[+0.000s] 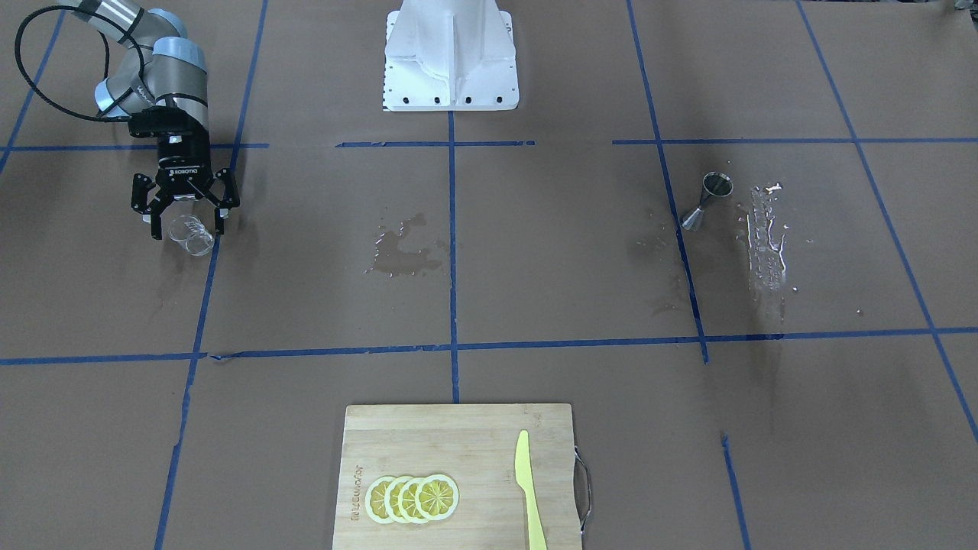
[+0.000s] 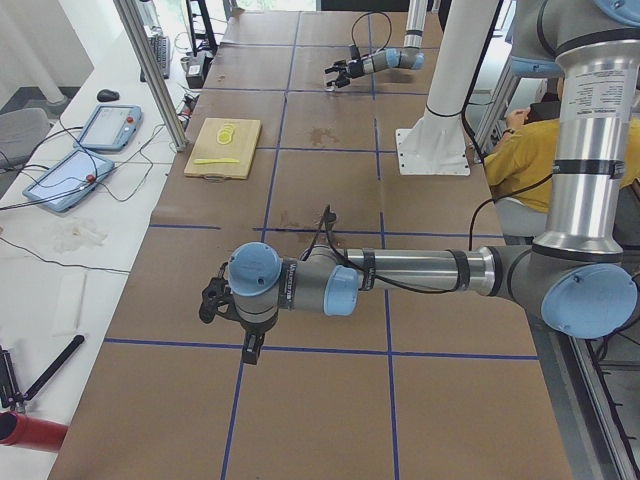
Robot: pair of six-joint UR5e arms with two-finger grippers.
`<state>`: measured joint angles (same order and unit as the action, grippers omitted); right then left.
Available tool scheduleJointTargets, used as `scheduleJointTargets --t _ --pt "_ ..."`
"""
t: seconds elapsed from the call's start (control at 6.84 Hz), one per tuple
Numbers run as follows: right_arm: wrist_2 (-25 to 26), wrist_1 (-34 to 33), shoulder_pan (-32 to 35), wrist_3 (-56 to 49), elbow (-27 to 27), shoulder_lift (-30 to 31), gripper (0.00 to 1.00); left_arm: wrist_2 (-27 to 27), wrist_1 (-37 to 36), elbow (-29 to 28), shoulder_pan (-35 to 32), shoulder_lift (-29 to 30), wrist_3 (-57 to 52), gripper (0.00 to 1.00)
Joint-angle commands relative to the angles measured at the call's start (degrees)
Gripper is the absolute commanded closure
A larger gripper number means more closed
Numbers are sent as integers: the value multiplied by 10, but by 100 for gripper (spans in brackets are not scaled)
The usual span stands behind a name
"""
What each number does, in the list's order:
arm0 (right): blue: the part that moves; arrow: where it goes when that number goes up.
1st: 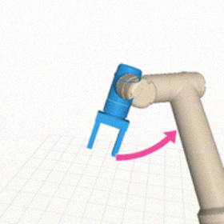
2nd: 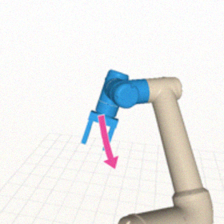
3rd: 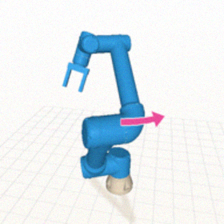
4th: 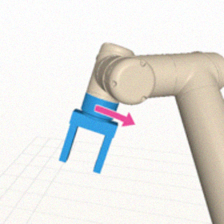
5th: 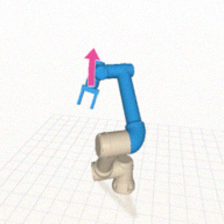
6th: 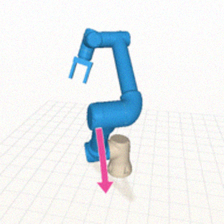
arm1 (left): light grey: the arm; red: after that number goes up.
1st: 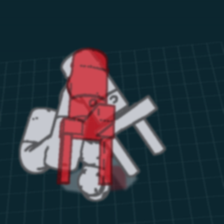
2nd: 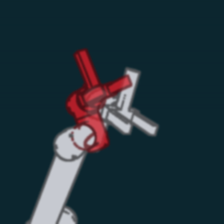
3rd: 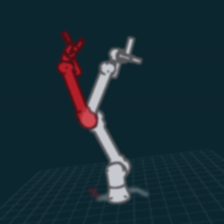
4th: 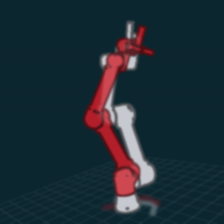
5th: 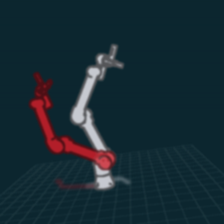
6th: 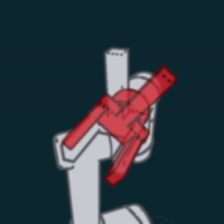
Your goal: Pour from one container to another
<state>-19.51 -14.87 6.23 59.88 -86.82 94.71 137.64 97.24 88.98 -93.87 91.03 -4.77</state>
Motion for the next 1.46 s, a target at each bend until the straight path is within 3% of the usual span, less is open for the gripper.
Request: scheduleJointTargets --t 0.0,0.29,0.44,0.58,0.73,1.02,1.17,1.32 --pt "29 0 25 -53 -20 -5 0 1 0 1 0 0 0 0" --pt "5 -3 47 -100 -75 -6 0 1 1 0 0 0 -1 0" --pt "-75 -4 80 -101 -76 -4 0 1 1 0 0 0 0 0" --pt "-181 -17 144 -101 -77 -2 0 1 1 0 0 0 0 0" --pt "-313 -77 234 -101 -100 -4 0 1 1 0 0 1 0 0" --pt "-597 -230 410 -119 -120 -24 0 1 1 -1 0 1 0 0" --pt "-753 -311 511 -180 -116 -49 0 1 1 -1 0 1 -1 0" --pt "-879 -404 597 -244 -109 -63 0 1 1 -1 1 1 0 0"
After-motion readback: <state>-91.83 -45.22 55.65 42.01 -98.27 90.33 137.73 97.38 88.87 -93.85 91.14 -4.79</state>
